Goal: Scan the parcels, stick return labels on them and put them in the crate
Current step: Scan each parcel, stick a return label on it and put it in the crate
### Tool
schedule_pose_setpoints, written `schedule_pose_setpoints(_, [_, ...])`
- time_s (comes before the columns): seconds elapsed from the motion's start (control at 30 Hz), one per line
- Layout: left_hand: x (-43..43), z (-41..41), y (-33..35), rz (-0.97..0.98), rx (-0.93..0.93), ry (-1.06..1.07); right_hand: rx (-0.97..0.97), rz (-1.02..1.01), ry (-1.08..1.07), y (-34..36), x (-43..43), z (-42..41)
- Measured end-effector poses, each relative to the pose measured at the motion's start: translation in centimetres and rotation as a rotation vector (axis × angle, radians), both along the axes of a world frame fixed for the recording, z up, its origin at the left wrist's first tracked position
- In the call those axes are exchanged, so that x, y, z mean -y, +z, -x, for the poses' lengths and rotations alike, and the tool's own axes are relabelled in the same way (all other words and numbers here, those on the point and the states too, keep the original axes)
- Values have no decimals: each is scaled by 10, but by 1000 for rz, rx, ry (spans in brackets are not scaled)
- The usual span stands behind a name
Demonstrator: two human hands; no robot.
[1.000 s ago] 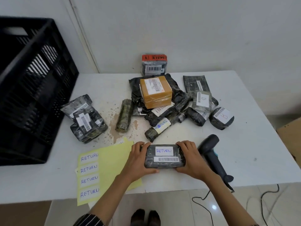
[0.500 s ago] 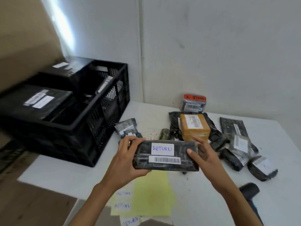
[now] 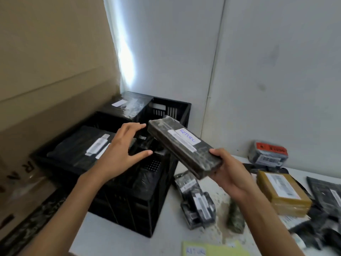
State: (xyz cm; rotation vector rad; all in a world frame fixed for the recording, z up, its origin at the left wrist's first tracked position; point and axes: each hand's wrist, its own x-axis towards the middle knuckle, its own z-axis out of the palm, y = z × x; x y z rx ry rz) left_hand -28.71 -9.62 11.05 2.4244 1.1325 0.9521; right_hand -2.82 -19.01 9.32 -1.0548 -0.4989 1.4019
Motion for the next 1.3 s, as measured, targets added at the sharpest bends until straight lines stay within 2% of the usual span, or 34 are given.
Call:
schedule_pose_setpoints(0.13, [-79,32,-4,29,-120,59,-27,31,-56,15,-74,52])
schedule_pose_setpoints(0.33, [-164,42,-29,123,-438,150,238,195,-197,-11,-200,105])
schedule_pose_setpoints(0.57, [-186,38,-52,77,-489,143,434,290,-237,-54,-269,126])
schedule_pose_setpoints(0.63, [-186,38,-58,56,-480,141,553,314,-235,-59,-275,135])
schedule_pose_setpoints(0.73, [-187,40,-64,43,-436,132,952,377,-87,-65,-280,145])
schedule_pose_setpoints(0.8, [-187,40,-67,43,-426,126,1098,366,10,-68,-283,148])
schedule_pose_setpoints(0.93, [-186,38,-62,59,-438,137,1106,337,28,-65,-284,148])
schedule_pose_setpoints(1.07, [-178,31,-46,84,-423,158,1000,253,-99,-52,-275,140])
schedule_pose_setpoints(1.3, [-126,-36,-4,144,-12,-33,906,-141,-267,-8,-184,87])
